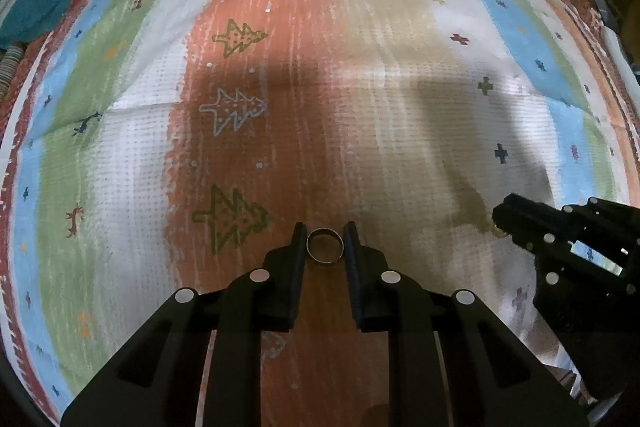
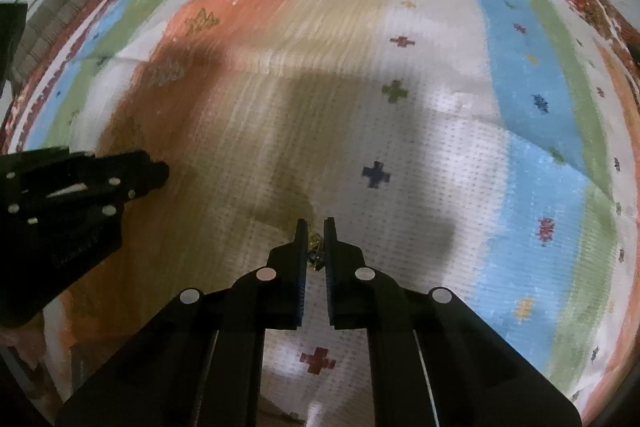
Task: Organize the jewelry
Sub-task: 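Grasp the gold ring with the left tool while the right grasps the gold earring, then lift the ring and earring and carry both over the silver tin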
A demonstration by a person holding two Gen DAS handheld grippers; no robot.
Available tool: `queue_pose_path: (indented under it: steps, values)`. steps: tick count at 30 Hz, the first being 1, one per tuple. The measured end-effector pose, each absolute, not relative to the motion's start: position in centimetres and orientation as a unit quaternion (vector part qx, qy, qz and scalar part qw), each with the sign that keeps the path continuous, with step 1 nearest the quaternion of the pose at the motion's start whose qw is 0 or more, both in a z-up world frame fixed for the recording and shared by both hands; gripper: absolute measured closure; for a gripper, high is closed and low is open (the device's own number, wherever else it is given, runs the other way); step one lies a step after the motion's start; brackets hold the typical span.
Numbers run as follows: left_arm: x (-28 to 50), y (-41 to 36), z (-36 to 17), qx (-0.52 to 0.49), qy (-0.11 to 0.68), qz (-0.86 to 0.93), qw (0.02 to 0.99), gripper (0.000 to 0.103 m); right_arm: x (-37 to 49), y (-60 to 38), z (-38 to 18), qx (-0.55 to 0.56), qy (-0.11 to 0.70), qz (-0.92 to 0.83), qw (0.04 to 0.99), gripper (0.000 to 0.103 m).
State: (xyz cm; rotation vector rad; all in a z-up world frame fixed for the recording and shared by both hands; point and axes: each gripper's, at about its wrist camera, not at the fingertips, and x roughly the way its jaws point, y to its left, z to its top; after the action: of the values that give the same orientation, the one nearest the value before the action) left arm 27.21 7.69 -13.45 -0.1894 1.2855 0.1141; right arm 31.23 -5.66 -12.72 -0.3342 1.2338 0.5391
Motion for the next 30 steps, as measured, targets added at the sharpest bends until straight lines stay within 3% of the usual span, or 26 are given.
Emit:
queue_pose_path:
  steps: [30]
  values:
    - [22.1,4.0,-7.6,-0.081,0.548,0.01,0.832,0.085,26.8,-9.9,-6.5,-0.121,0.515,0.22,0.819,0.094]
